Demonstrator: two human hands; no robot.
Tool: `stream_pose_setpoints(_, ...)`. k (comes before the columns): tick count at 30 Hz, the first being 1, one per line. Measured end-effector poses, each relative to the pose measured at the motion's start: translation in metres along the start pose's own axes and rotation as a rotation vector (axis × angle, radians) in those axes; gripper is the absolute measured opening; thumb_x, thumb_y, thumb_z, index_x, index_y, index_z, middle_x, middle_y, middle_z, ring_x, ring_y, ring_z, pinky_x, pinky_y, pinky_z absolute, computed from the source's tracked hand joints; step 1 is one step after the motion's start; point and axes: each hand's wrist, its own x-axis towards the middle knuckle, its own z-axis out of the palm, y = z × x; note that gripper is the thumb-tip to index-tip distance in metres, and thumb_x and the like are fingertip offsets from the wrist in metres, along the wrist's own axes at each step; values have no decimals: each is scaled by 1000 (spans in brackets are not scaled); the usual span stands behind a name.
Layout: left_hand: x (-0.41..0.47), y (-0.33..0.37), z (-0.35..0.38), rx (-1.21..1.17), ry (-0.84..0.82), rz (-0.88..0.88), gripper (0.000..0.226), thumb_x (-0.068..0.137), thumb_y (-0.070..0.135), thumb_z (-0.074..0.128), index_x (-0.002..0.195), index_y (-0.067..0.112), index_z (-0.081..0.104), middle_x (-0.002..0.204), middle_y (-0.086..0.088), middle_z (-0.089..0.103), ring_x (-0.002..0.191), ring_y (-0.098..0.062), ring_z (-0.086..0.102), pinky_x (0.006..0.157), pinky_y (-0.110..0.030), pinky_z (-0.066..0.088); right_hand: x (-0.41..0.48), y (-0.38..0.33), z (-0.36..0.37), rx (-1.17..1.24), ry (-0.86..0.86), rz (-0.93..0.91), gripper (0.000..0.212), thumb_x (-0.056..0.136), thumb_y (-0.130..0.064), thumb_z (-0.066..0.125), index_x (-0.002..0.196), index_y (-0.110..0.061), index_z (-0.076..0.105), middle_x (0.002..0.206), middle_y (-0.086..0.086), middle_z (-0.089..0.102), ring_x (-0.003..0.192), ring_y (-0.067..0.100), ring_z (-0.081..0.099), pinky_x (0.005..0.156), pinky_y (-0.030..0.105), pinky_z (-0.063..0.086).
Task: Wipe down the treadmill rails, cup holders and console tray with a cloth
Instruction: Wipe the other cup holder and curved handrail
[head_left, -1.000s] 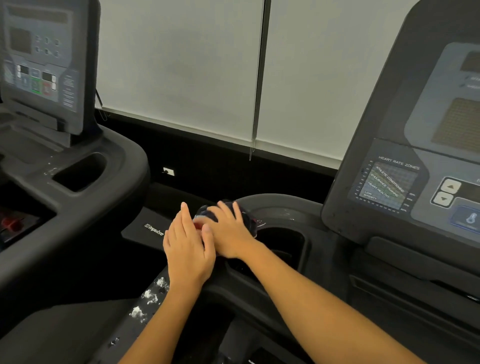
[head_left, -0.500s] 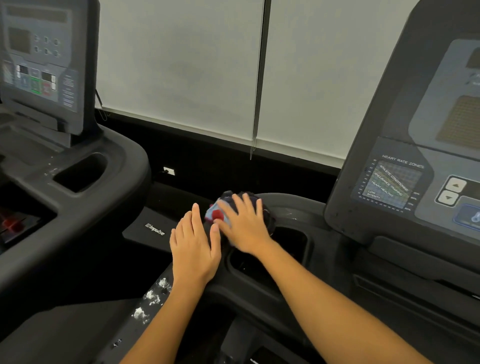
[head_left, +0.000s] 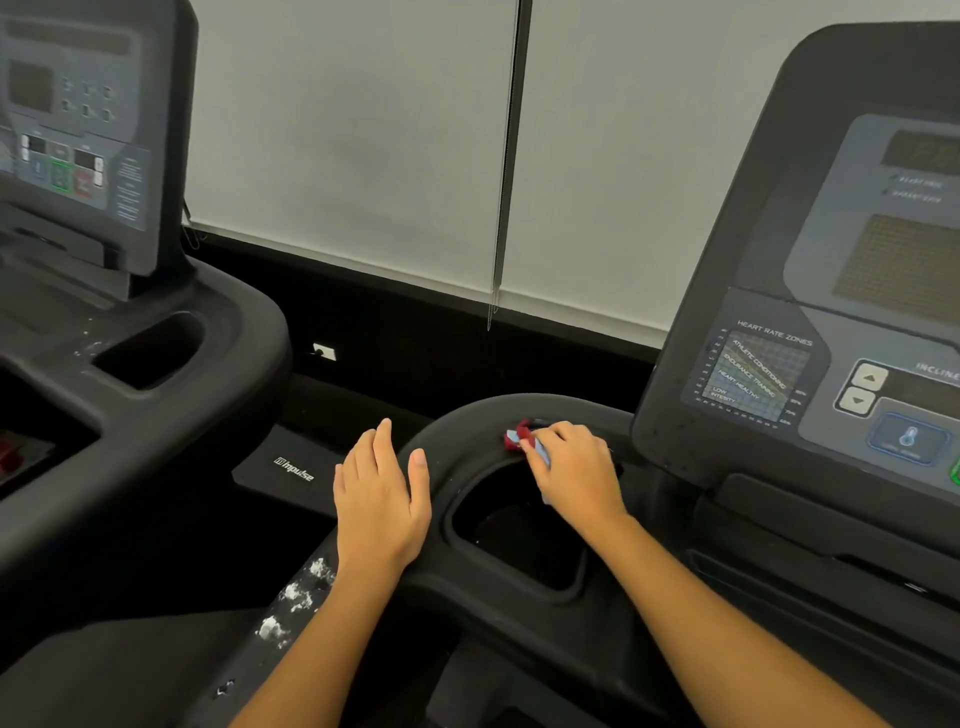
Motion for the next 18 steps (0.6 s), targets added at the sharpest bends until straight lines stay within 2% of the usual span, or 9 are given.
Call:
stream_pose_setpoints(3,-1,0,0,-35,0,7,69,91,49,17,138,2,36,136,-18,45,125,-33,43,102,-49,38,2,-16,-2,26,-43,92,35,97,-36,45,114,-12,64,110,6,63,103,24,57,90,37,42)
stream_pose_setpoints(6,-2,0,0,-60,-4,11,71,90,50,16,138,2,35,136,-18,44,125,-32,42,103,-47,38,-5,-49,1,70,-51,-50,33,95,-37,44,109,-14,65,107,4,64,102,23,57,93,39,39)
stream_pose_setpoints(10,0,0,2,-20,-12,4,71,89,51,17,135,2,40,131,-18,49,119,-33,48,97,-46,42,-26,-70,7,153,-92,-238,32,93,-38,43,107,-17,64,107,-1,65,105,17,57,105,42,36)
stream_pose_setpoints(13,0,0,0,20,-39,6,72,87,52,14,133,4,43,127,-14,52,115,-30,51,92,-44,43,-22,-61,3,145,-123,-304,34,94,-39,41,106,-18,64,107,-1,65,105,16,57,103,40,38)
stream_pose_setpoints(16,-2,1,-1,58,-60,21,72,87,51,13,129,4,47,123,-13,55,110,-30,53,87,-43,44,-9,-50,3,67,-95,-155,34,96,-39,41,114,-18,61,110,0,62,105,19,56,98,37,37)
stream_pose_setpoints(18,-2,1,-1,87,-69,31,70,88,50,14,128,4,49,120,-12,57,107,-29,55,85,-42,45,-4,-47,4,38,-98,-37,37,97,-38,40,122,-17,58,117,2,61,111,21,54,101,40,35)
